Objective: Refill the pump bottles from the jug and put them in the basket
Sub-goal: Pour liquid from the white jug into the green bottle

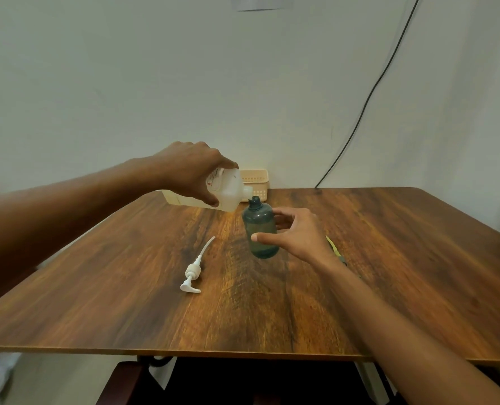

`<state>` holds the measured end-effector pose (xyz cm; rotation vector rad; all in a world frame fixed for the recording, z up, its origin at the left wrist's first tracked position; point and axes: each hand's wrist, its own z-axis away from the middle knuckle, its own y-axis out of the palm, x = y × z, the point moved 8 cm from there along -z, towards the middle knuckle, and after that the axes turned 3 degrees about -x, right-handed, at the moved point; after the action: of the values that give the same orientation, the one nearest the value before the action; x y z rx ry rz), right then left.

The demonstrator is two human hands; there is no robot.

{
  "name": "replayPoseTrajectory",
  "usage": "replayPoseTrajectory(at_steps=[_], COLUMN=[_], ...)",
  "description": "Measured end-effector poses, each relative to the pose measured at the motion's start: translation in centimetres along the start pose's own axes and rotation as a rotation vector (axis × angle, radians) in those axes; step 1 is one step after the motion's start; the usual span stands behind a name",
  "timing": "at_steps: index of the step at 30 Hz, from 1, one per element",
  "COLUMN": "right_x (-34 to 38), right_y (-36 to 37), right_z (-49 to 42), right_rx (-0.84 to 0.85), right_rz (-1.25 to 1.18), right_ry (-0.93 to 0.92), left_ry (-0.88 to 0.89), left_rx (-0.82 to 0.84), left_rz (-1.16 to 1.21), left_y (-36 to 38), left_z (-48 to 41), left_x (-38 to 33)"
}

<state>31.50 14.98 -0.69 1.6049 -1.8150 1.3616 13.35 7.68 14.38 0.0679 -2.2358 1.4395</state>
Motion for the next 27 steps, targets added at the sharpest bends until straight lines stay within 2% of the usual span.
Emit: replayPoseTrajectory(at_steps=[5,13,18,22,27], right_x=[-0.1,-0.4,-0.9,-1.1,-1.0], right_y=[0.0,-0.7,-1.1,-1.5,-2.2], right_z=[-0.2,-0.2,-0.1,-0.1,0.2], right_rx=[-0.006,-0.019,-0.039,-0.059,-0.081], right_rz=[0.007,0.011,0.007,0.012,0.001], right_ry=[-0.009,-0.021,0.004,0.012,0.014], left_ry=[-0.027,-0.167,-0.318,-0.512,-0.690], left_rx=[-0.018,-0.084,-0.148,-0.190,-0.302], left_rz=[0.106,0.509,0.756,1.053,1.215], left_y=[0.7,2.9,6.1,9.8,13.6], left_z=[0.7,3.5,5.8,8.4,12.3], left_x=[0.4,2.4,4.1,6.0,7.8])
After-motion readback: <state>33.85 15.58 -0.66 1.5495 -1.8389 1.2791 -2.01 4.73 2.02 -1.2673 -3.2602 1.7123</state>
